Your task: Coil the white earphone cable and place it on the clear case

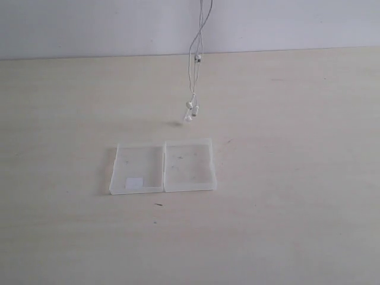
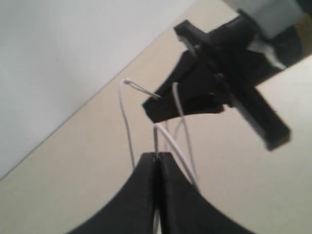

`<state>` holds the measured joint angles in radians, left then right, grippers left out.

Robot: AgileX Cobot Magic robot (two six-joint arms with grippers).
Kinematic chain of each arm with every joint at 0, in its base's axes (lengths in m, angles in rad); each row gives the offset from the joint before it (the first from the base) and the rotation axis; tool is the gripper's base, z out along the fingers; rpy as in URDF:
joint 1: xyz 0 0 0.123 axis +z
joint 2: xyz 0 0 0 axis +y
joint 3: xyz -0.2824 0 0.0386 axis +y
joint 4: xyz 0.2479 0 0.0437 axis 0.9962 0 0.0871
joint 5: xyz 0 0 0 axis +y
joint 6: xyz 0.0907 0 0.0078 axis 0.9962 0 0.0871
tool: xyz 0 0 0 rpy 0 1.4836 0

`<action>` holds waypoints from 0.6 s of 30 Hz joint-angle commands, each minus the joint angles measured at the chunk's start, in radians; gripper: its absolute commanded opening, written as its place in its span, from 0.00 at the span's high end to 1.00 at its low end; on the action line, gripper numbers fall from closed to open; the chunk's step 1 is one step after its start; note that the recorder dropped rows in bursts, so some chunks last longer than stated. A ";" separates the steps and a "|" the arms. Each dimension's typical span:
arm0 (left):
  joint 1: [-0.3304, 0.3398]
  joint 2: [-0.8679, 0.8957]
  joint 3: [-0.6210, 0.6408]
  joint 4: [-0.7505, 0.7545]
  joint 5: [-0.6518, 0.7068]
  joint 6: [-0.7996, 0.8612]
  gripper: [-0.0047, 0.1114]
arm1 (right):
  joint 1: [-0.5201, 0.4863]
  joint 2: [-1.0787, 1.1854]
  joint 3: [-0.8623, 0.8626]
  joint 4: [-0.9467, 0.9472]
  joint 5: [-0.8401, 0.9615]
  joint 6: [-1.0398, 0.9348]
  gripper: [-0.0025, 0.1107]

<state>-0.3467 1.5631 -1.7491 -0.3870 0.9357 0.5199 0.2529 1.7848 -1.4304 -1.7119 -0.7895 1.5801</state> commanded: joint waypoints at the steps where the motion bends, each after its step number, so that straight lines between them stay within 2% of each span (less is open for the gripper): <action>1: 0.037 -0.004 0.125 0.005 -0.216 -0.001 0.96 | -0.021 -0.006 -0.017 -0.033 -0.124 0.048 0.98; 7: 0.094 -0.004 0.187 0.007 -0.321 -0.001 0.96 | -0.023 -0.006 -0.017 -0.033 -0.160 0.071 0.98; 12: 0.148 0.002 0.191 0.003 -0.298 -0.007 0.96 | -0.047 -0.006 -0.017 -0.033 -0.188 0.074 0.98; 18: 0.163 0.028 0.259 -0.048 -0.301 -0.005 0.96 | -0.080 -0.006 -0.017 -0.033 -0.193 0.090 0.98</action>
<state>-0.1873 1.5747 -1.5296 -0.4059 0.6495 0.5199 0.1856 1.7848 -1.4397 -1.7478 -0.9738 1.6640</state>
